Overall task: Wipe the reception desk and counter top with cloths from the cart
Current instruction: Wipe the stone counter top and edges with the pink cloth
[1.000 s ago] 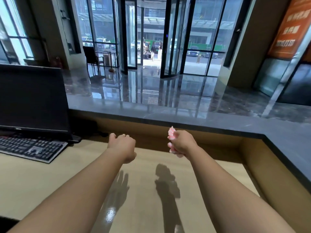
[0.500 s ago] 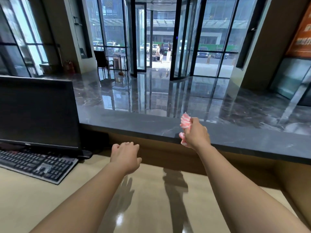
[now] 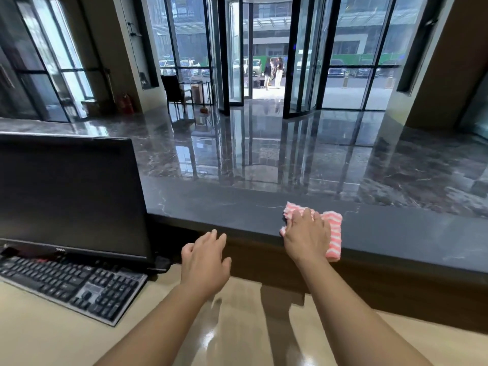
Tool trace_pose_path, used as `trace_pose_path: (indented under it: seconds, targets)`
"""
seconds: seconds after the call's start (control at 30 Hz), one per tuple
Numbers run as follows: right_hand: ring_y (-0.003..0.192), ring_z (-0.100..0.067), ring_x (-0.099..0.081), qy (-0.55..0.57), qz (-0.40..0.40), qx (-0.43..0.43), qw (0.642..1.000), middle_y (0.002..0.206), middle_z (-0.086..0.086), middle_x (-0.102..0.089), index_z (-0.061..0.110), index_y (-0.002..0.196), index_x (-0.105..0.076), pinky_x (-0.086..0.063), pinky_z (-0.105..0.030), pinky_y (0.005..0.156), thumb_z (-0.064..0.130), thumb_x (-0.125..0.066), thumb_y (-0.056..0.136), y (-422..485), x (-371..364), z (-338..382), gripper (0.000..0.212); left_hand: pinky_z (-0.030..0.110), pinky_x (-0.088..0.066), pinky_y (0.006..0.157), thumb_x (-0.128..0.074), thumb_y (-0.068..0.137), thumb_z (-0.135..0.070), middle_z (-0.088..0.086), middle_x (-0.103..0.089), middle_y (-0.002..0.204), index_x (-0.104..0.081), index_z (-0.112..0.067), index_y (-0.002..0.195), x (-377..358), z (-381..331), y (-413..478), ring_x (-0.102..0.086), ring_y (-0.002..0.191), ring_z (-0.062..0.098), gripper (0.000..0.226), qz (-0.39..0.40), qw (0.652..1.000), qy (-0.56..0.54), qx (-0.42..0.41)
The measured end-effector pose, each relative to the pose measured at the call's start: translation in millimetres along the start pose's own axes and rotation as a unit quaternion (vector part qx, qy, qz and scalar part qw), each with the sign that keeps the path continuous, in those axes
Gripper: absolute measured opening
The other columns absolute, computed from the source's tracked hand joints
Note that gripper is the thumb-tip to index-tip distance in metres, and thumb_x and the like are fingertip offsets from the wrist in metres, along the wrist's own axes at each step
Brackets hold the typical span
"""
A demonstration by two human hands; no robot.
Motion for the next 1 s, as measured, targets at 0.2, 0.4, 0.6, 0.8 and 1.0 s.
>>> trace_pose_path:
  seconds: [0.2,0.4,0.6,0.8,1.0]
  targets:
    - [0.131,-0.025,-0.037,0.031,0.043,0.114,0.992,0.138,-0.004,-0.047,0.02,0.129,-0.054,-0.026,-0.038,0.107,0.04,-0.038,0.099,2,-31,106,0.04,0.033,-0.016,0.114,-0.045,0.098,-0.034,-0.005,-0.02,0.159,-0.026,-0.029,0.151,7,47,7,-0.014,0.147,0.01,0.056,-0.035,0.999,-0.016,0.019]
    - [0.147,-0.028,-0.017,0.023,0.141,0.253,0.957,0.159,-0.007,-0.023,0.021,0.148,-0.034,-0.012,-0.044,0.117,0.038,-0.03,0.102,1,-59,211,0.049,0.031,-0.017,0.112,-0.047,0.096,-0.026,-0.007,-0.022,0.158,-0.027,-0.027,0.15,16,82,19,-0.016,0.146,0.008,0.058,-0.073,0.997,-0.023,0.03]
    - [0.149,-0.026,-0.011,-0.001,0.186,0.326,0.927,0.162,-0.006,-0.015,0.023,0.152,-0.025,-0.01,-0.044,0.119,0.037,-0.029,0.104,6,-72,232,0.05,0.031,-0.018,0.111,-0.05,0.093,-0.023,-0.007,-0.023,0.158,-0.026,-0.025,0.151,18,86,26,-0.018,0.145,0.007,0.062,-0.086,0.996,-0.014,0.02]
    - [0.149,-0.027,-0.011,-0.012,0.189,0.241,0.952,0.162,-0.006,-0.014,0.024,0.153,-0.024,-0.011,-0.046,0.118,0.038,-0.025,0.105,33,-55,140,0.05,0.031,-0.013,0.115,-0.044,0.097,-0.025,-0.009,-0.022,0.158,-0.023,-0.026,0.152,20,54,35,-0.016,0.146,0.005,0.058,-0.075,0.997,0.012,-0.017]
    - [0.146,-0.029,-0.02,-0.061,0.167,0.101,0.979,0.16,-0.006,-0.022,0.027,0.15,-0.031,-0.021,-0.046,0.116,0.042,-0.027,0.103,65,-36,1,0.05,0.036,-0.006,0.118,-0.045,0.094,-0.017,-0.009,-0.025,0.157,-0.027,-0.025,0.151,23,34,47,-0.016,0.146,0.004,0.06,-0.044,0.998,0.028,-0.037]
Point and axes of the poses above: each hand's wrist, its own y-axis towards the middle knuckle, its own x-axis out of the back of the hand, z = x × y, the point moved 8 cm from there along y, towards the middle knuckle
